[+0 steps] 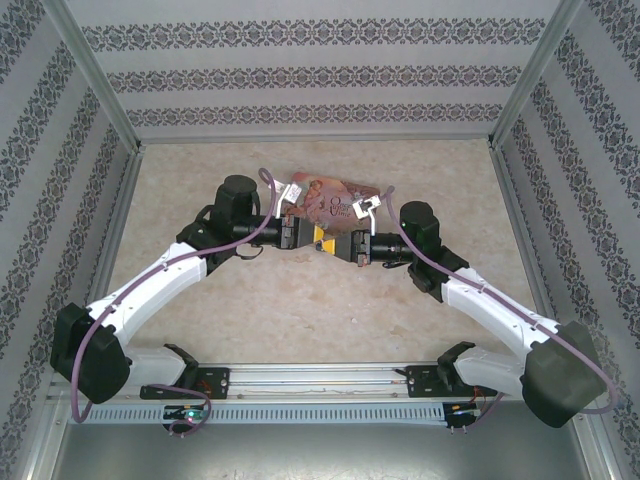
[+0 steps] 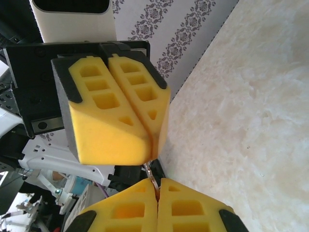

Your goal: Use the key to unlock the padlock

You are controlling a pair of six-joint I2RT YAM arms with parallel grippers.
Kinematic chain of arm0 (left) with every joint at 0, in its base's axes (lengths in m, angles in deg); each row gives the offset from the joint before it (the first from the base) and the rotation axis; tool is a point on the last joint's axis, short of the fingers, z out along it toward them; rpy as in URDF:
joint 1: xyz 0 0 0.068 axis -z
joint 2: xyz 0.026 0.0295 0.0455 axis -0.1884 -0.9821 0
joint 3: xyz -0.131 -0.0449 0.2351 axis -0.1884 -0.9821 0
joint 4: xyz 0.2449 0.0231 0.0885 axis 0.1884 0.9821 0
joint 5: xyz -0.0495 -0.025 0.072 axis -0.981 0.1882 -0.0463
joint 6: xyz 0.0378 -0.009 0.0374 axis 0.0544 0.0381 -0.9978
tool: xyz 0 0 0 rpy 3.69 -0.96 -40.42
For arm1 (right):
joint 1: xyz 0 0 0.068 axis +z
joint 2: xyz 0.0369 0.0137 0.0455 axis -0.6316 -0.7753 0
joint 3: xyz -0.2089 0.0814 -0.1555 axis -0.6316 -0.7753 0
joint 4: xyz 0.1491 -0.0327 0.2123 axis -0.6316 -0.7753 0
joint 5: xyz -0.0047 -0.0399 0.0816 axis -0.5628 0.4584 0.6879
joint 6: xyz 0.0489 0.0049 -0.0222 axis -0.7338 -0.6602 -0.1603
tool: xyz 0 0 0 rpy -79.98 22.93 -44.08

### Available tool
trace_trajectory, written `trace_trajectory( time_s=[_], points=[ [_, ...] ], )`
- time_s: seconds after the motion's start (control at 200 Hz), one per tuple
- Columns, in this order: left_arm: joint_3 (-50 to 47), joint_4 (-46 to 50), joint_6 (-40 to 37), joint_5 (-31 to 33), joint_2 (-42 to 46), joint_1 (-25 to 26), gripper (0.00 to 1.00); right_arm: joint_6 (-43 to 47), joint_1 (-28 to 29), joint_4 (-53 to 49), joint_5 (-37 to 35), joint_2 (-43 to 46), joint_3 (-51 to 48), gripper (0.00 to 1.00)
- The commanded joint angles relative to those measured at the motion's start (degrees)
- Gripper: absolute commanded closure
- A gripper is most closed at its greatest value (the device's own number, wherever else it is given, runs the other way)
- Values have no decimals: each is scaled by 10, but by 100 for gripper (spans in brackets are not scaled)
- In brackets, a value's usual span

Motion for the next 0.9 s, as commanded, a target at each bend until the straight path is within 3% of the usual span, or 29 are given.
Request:
trace_trajectory(
  time_s=[0.0, 0.235, 0.335, 0.535, 0.71, 0.899],
  points=[
    [-9, -37, 1, 5, 27, -16, 83, 21, 4, -19, -29, 17, -5, 100],
    [-30, -18, -23, 76, 74, -37, 55, 78, -4, -108, -76, 28, 2, 100],
    [-51, 3, -46, 145, 108, -38, 34, 101, -15, -143, -96, 28, 5, 100],
    [-133, -14, -74, 313, 183, -39, 8, 120, -44, -170, -137, 10, 7, 100],
    [-205, -38, -65, 419, 215, -38, 3, 111, -67, -165, -145, -26, 17, 100],
    [-231, -47, -45, 426, 174, -39, 3, 70, -99, -141, -128, -88, 33, 100]
  ],
)
